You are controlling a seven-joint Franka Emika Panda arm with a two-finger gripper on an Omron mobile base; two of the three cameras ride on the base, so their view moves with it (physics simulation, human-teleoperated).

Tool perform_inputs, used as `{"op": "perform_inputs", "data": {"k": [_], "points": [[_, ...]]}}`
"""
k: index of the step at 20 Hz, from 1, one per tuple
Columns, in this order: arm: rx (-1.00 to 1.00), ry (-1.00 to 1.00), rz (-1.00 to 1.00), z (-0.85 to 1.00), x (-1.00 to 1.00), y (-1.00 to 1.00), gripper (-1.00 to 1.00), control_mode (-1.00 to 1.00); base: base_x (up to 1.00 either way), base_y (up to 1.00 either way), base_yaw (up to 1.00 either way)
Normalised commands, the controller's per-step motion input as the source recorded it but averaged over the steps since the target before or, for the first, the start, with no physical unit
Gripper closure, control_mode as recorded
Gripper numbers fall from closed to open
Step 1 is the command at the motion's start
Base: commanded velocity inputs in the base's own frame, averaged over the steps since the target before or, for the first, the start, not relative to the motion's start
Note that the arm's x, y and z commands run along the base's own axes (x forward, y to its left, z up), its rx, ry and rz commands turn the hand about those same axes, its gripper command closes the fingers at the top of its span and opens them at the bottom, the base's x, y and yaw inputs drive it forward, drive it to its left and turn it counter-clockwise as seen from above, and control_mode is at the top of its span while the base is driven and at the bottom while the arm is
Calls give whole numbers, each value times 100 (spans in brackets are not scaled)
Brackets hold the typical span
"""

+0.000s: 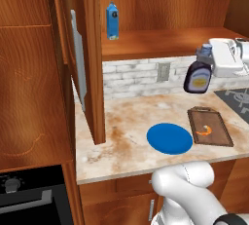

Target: Pick the shrimp from the plate and place it on the cutting board. Then pick the condiment bottle from the cabinet and place it next to the cutting board.

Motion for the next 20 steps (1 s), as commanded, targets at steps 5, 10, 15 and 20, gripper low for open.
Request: {"op": "perform_inputs", "data": {"k": [5,10,15,20], "points": [[-1,0,0,-34,-62,9,100,-100,0,0,0],[0,0,0,-40,-57,12,100,-100,0,0,0],[0,0,0,-44,-48,13,100,-100,0,0,0],[-2,0,0,-31,-27,2,100,-100,0,0,0]]}}
